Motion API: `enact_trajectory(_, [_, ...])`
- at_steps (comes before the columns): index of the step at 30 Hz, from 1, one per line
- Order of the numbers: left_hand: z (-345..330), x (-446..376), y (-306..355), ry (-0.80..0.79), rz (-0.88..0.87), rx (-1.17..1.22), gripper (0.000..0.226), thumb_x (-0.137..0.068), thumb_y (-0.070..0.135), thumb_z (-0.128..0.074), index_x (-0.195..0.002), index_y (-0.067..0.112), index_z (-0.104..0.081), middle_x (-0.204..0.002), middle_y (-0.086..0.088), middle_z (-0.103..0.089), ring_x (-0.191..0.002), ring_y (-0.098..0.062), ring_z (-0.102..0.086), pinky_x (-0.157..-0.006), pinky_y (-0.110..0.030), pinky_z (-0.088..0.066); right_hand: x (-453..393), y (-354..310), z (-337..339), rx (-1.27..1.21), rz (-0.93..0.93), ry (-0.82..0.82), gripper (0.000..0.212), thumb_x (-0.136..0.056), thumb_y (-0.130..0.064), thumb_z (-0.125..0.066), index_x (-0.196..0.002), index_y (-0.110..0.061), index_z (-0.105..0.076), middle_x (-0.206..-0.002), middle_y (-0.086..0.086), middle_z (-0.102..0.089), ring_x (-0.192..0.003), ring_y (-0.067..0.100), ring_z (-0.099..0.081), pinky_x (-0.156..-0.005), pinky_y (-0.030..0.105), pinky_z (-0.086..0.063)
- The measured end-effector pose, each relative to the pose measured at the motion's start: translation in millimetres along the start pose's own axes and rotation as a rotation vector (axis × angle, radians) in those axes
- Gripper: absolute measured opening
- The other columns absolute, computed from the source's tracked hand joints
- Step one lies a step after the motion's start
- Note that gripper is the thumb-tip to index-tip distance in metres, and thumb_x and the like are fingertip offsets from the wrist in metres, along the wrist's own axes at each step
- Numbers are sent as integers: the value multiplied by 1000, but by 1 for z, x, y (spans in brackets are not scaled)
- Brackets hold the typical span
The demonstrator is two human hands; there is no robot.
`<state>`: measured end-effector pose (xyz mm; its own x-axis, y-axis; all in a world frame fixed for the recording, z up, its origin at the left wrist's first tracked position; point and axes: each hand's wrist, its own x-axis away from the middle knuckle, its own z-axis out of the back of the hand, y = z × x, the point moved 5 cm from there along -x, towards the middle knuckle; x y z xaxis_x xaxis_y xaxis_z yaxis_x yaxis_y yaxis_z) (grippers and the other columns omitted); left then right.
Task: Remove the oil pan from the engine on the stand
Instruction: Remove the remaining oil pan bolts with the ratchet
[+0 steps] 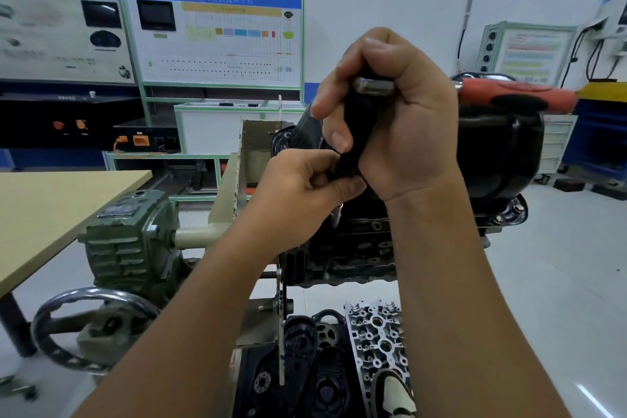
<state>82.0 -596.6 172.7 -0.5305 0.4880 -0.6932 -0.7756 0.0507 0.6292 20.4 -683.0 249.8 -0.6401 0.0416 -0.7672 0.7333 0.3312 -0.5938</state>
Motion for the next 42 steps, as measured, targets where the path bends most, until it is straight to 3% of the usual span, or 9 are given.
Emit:
enact_trajectory(3, [-1,2,1,51,-13,-30,33,-87,22,-78,-74,-3,-63,-54,1,-27,-54,-13,-24,-53,-28,-23,0,1,2,26,-9,24,24,-94,-15,-45,-75,-6,-57,-70,24,-68,-38,24,-46,-43,29,-35])
enact_trajectory(9, [4,4,8,172,-50,-54,24,-75,32,-68,-55,23,-57,-57,-14,-52,-55,-21,-40,-49,-37,-40,20,7,-14,560,456,561,24,-101,-22,-54,-78,-16,-54,-66,20,-61,-49,36,-54,-47,44,-45])
enact_trajectory(13, [3,4,5,124,-40,-42,20,-80,20,-78,-75,2,-71,-65,-29,-60,-58,-42,-51,-57,-45,-53,7,7,-5,325,203,289,39,-105,-31,-48,-75,-9,-60,-60,16,-63,-41,27,-51,-41,29,-39])
enact_trajectory(18, [-4,6,1,82,8,-37,33,-88,13,-81,-64,20,-60,-54,9,-29,-54,-11,-26,-52,-28,-26,0,1,3,-1,-12,-123,55,-110,-34,-32,-76,-6,-65,-64,17,-65,-40,24,-50,-46,28,-39])
enact_trajectory(26, [-5,7,8,241,-63,-143,44,-81,12,-68,-48,37,-54,-48,13,-53,-49,-6,-40,-49,-19,-33,24,8,-8,544,403,593,40,-100,-45,-56,-74,-14,-58,-58,15,-60,-46,32,-60,-42,40,-50])
enact_trajectory(31, [-5,5,3,135,-42,-103,24,-87,17,-80,-75,-1,-70,-66,-27,-60,-58,-31,-46,-58,-41,-48,6,4,5,258,138,267,53,-108,-43,-42,-73,-9,-64,-57,14,-62,-39,27,-54,-42,29,-44])
enact_trajectory(35, [-8,12,1,98,-54,-78,33,-89,20,-79,-64,12,-59,-54,0,-39,-56,-10,-31,-52,-28,-30,0,3,6,-10,-56,-114,66,-109,-42,-28,-73,-4,-67,-57,16,-62,-36,26,-50,-41,26,-43])
enact_trajectory(39, [-8,10,-1,217,-61,-128,30,-88,26,-73,-70,3,-64,-52,-6,-46,-53,-23,-35,-50,-33,-33,5,9,8,240,104,211,53,-102,-54,-54,-81,-8,-69,-65,15,-67,-42,26,-59,-42,29,-47])
enact_trajectory(42, [-8,11,0,293,-92,-222,27,-86,18,-67,-62,28,-63,-53,6,-58,-48,-16,-44,-45,-34,-40,18,7,2,455,387,417,34,-90,-39,-77,-87,-7,-65,-66,14,-68,-48,24,-68,-43,33,-48])
